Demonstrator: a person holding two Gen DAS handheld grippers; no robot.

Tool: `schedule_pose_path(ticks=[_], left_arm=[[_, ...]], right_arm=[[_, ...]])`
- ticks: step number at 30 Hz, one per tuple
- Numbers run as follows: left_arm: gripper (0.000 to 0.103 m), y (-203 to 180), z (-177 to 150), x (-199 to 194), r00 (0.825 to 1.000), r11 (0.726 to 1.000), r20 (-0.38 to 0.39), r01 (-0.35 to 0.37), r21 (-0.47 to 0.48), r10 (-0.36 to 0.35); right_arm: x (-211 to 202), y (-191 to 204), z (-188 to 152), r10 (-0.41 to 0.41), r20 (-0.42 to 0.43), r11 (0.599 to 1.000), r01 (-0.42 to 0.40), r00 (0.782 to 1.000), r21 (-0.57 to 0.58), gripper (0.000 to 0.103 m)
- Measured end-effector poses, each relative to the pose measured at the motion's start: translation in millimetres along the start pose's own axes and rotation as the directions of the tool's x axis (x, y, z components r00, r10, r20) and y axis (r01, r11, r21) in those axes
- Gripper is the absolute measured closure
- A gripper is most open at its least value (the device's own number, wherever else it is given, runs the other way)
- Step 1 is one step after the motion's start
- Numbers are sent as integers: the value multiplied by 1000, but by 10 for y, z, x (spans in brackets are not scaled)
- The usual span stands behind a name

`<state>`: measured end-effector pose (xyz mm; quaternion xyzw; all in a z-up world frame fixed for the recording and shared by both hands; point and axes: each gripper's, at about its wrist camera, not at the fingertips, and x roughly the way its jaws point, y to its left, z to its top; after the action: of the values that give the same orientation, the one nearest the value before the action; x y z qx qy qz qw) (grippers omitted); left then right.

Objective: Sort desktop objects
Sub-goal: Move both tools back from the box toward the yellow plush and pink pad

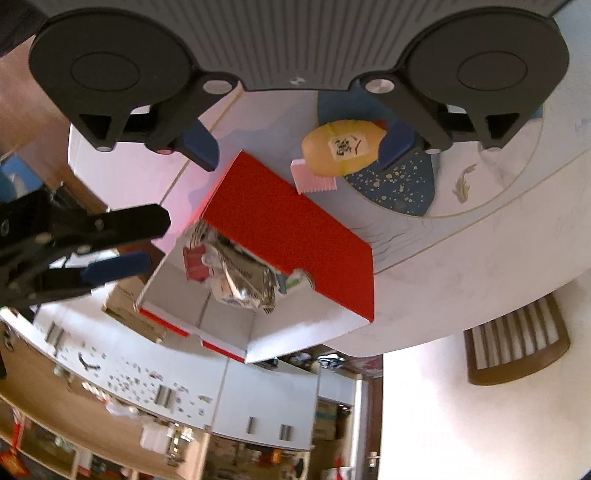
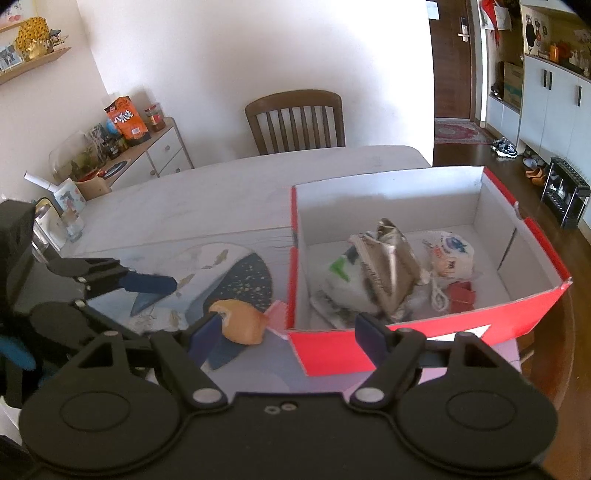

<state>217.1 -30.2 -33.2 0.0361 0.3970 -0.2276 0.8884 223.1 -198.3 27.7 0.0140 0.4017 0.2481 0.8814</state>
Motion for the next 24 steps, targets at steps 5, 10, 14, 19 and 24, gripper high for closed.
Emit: schedule_pose_path(ticks=[5,10,14,19,24], left_arm=[[1,77,-82,109,1000,999,-9,11,42,-10],[1,166,-141,259,1000,997,-20,16,77,-15],[1,216,-172,341,999,995,-28,27,97,-25],[1,239,-192,427,1000,990,-13,16,139,-14],[1,262,-201,553,1000,985,-10,9,171,-7]], right_arm=[[62,153,-64,-5,-11,1000,6,1000,20,24],[172,318,-129,-7,-31,999,8,999,39,23],[332,424,-167,-19,-45,998,22,999,62,23],[482,478,-175,-27,-52,994,32,998,100,23],[616,515,-165,-29,-68,992,37,997,124,23]])
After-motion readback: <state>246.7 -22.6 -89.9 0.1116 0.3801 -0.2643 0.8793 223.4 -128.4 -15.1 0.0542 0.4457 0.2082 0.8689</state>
